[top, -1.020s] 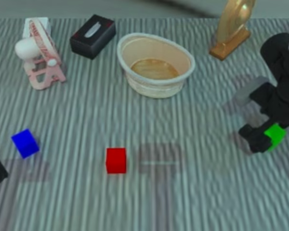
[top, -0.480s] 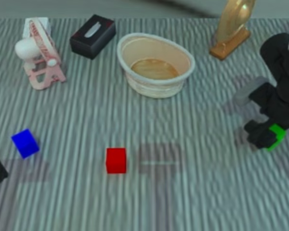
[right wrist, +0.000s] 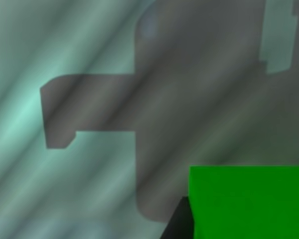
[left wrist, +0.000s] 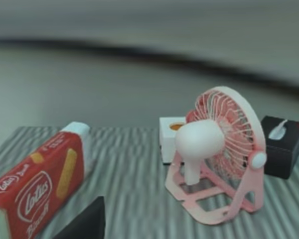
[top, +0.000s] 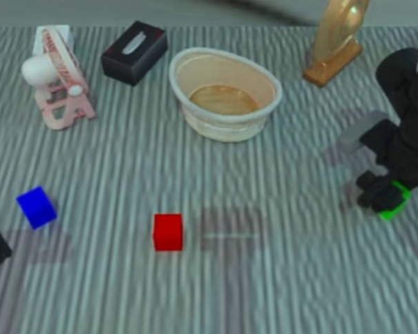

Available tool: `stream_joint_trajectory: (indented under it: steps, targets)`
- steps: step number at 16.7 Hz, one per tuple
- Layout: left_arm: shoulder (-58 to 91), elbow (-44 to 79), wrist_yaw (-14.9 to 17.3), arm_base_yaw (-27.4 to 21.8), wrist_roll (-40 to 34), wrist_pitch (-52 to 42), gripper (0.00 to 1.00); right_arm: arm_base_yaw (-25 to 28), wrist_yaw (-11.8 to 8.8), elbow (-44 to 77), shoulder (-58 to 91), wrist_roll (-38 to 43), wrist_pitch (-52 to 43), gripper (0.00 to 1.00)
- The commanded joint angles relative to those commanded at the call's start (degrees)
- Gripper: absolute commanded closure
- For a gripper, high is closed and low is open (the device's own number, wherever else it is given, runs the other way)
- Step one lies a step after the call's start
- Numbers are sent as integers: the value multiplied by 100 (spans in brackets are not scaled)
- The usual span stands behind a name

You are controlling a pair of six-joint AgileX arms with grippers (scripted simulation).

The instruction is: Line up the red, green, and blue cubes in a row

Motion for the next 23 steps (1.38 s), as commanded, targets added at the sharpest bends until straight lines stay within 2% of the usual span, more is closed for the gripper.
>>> stream_joint_trajectory:
  steps: [6,13,18,21,23]
  targets:
    - [0,0,0,0,0,0,0,-1,-38,106,-135,32,-155,100]
    - [0,0,0,0,0,0,0,41,-41,877,-642,18,-1467,100]
    - [0,0,0,0,0,0,0,23,-42,896,-646,36,-1491,100]
    - [0,0,0,0,0,0,0,219,-37,1076,-533,398,-1574,100]
    - [0,0,0,0,0,0,0,476,-29,1301,-396,952,-1681,100]
